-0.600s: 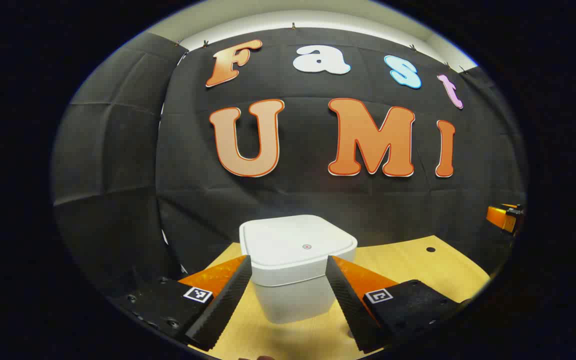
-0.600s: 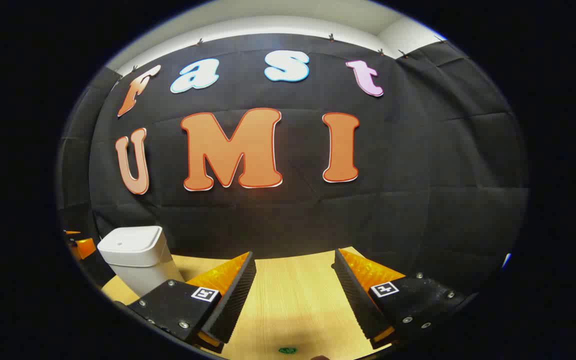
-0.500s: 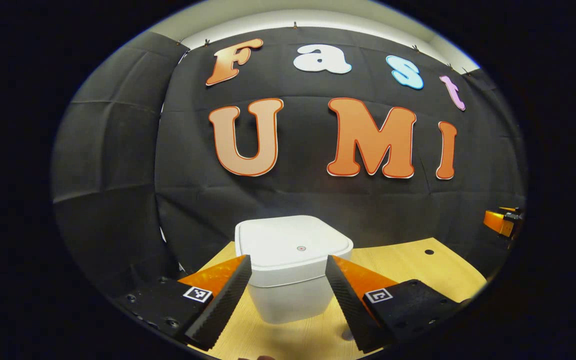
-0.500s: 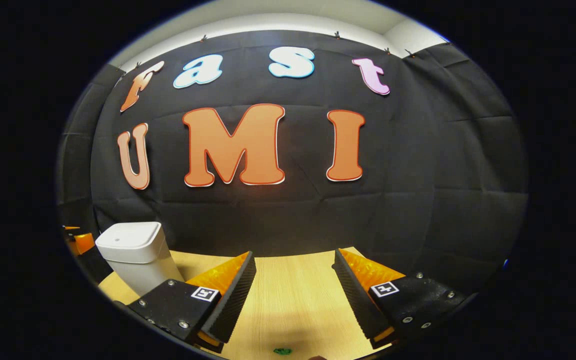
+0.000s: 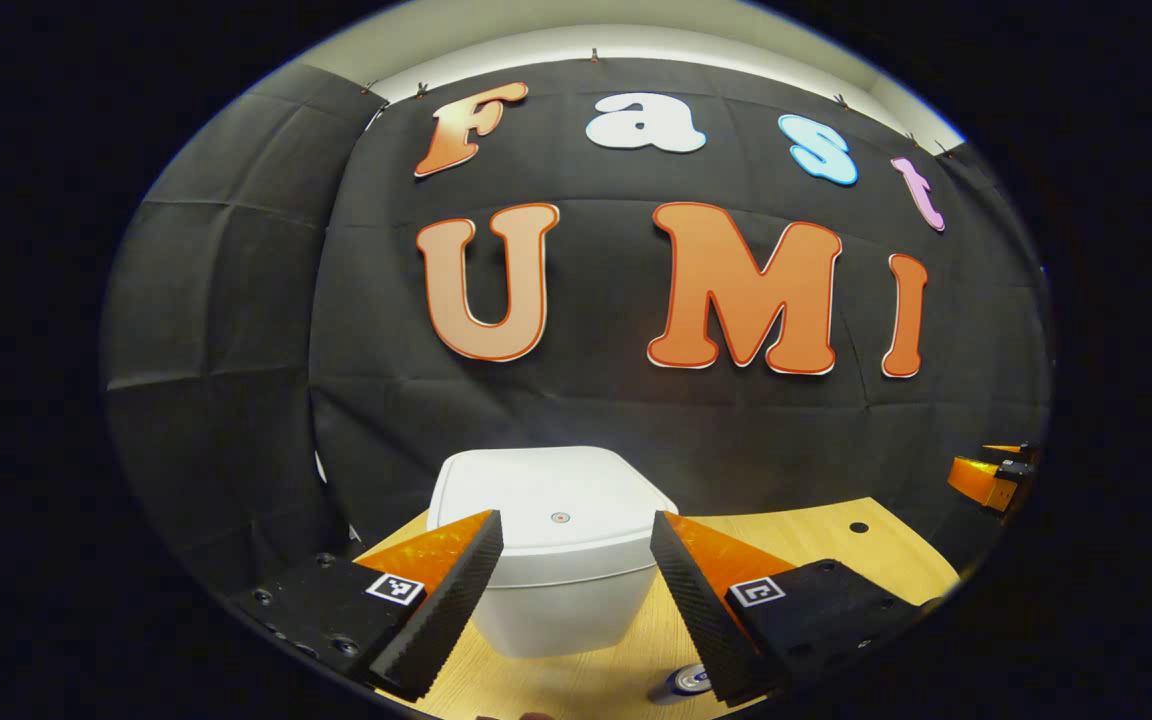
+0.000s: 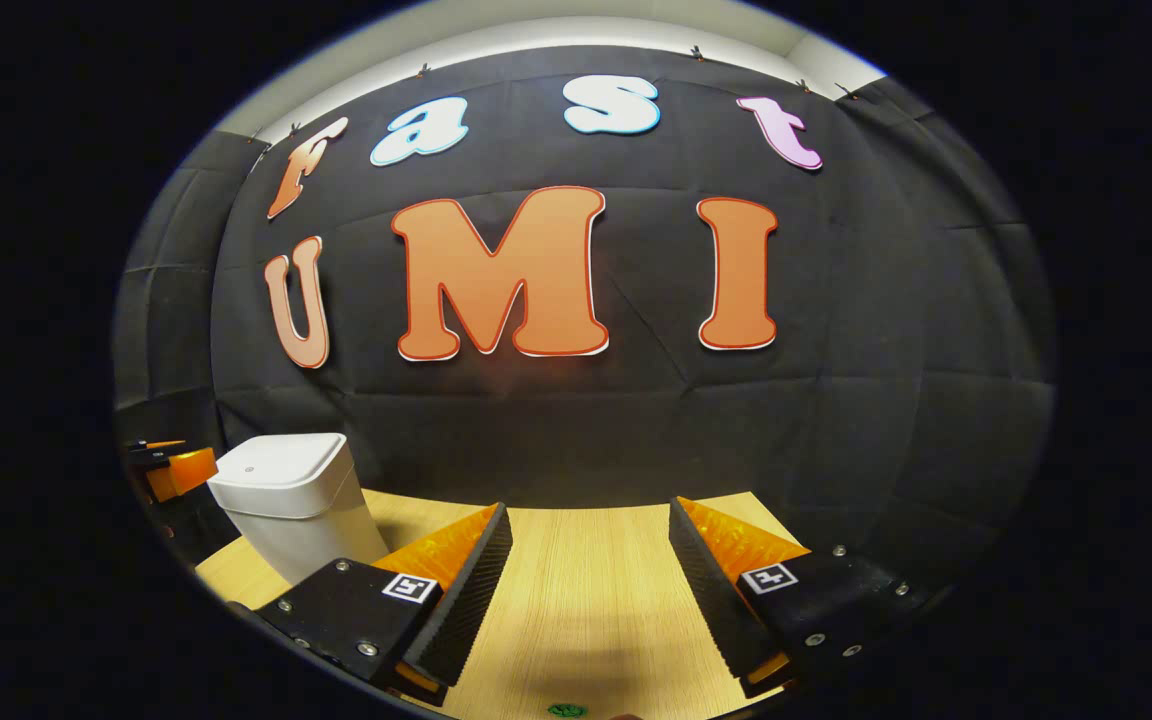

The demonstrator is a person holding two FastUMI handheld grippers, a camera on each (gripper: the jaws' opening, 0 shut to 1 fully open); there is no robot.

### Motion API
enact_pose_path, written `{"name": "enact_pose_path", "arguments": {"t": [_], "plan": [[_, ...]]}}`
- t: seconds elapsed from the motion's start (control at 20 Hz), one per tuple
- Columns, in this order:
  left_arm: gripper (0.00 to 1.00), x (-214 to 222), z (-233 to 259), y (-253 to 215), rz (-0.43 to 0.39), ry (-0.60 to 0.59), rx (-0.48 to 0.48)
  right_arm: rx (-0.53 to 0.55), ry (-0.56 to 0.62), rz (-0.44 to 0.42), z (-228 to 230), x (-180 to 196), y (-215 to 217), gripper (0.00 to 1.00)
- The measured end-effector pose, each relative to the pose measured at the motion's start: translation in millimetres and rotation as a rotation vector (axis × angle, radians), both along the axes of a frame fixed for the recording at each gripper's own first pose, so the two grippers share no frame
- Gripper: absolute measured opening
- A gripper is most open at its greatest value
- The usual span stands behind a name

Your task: Press the lid of the desktop garbage bin to open it, pick up the crumpled paper on the desktop and throw it into the bin, then pick up the pop can on the desktop and drop it into the bin, and finally close the garbage bin lid.

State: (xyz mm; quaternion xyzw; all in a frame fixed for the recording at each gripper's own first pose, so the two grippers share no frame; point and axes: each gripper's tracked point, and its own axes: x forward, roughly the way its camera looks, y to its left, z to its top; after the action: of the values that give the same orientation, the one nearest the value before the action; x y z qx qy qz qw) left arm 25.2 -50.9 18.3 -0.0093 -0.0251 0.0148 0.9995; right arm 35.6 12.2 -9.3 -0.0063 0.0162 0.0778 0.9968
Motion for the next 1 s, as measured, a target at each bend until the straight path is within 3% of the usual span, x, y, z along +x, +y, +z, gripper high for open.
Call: {"name": "enact_pose_path", "arguments": {"t": [0.25, 0.65, 1.0], "plan": [[0.94, 22, 2, -11, -0.026, 0.019, 0.045, 0.005, -0.018, -0.037, 6, 6, -12, 0.94], [0.95, 24, 11, -20, -0.016, -0.006, 0.011, -0.045, -0.049, -0.040, 16, 1, -21, 0.94], [0.94, 13, 18, -21, -0.032, -0.019, -0.067, -0.009, -0.067, -0.010, 27, -6, -16, 0.94]]}}
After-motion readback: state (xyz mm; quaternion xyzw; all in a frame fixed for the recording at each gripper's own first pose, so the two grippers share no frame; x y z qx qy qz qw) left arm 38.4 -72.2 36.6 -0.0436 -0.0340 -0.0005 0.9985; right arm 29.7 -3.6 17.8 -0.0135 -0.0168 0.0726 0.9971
